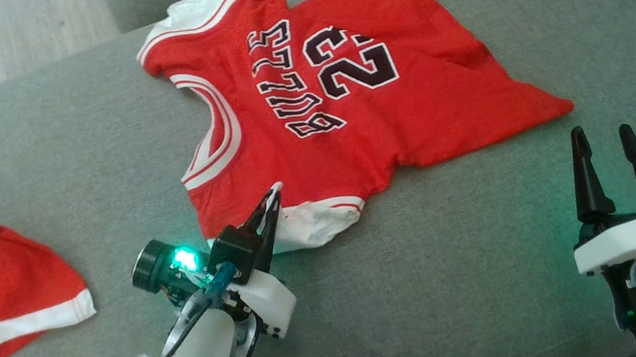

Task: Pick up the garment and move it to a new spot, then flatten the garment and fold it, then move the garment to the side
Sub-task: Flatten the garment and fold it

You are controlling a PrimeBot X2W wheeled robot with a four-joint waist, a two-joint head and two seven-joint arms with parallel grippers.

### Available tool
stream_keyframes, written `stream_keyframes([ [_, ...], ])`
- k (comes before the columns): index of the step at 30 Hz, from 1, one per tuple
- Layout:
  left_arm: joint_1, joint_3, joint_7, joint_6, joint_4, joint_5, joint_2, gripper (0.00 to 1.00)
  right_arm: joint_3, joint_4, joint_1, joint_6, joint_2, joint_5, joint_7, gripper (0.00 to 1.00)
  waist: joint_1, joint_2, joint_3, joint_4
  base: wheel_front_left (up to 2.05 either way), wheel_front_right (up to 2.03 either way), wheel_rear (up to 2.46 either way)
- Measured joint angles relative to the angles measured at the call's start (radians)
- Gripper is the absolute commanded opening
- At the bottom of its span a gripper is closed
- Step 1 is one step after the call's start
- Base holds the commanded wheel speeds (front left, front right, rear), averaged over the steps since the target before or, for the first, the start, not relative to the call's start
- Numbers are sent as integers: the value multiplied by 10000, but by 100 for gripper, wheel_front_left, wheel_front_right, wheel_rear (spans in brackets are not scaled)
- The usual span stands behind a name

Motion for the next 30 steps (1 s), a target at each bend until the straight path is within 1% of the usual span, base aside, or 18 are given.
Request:
stream_keyframes([
  [4, 20, -119, -508, -36, -351, -15, 81, 0, -90, 82, 10, 0, 0, -17, 0, 100, 0, 0, -159, 237, 0, 0, 0],
  [8, 144, -407, -773, -203, -1055, -10, 445, 0, -117, 128, 48, 0, 0, -17, 0, 100, -1, 0, -361, 543, 0, 0, 0],
  [12, 696, -1216, -861, -456, -1845, -21, 905, 0, -196, 205, 72, 0, 0, -15, 0, 100, -1, 0, -562, 900, 0, 0, 0],
  [15, 1339, -1891, -863, -464, -2240, -174, 1221, 0, -180, 345, 86, 0, 2, -15, 0, 100, -1, 0, -693, 1191, 0, 0, 0],
  [18, 1649, -2295, -863, -472, -2387, -466, 1603, 0, -186, 441, 89, 0, 2, -15, 0, 100, -1, 0, -800, 1484, 0, 0, 0],
  [21, 1685, -2491, -863, -539, -2416, -755, 1864, 0, -196, 453, 93, 0, 2, -19, 0, 100, -1, 0, -879, 1776, 0, 0, 0],
  [28, 1676, -2479, -863, -539, -2366, -986, 2107, 0, -198, 499, 92, 0, 2, -104, 0, 100, -1, 0, -1008, 2303, 0, 0, 0],
  [29, 1673, -2481, -863, -535, -2364, -978, 2132, 13, -196, 499, 92, 0, 2, -104, 0, 100, -1, 0, -1019, 2349, 0, 0, 0],
  [30, 1671, -2481, -863, -514, -2368, -941, 2146, 71, -196, 502, 93, 0, 2, -104, 0, 100, -1, 0, -1030, 2386, 0, 0, 0],
])
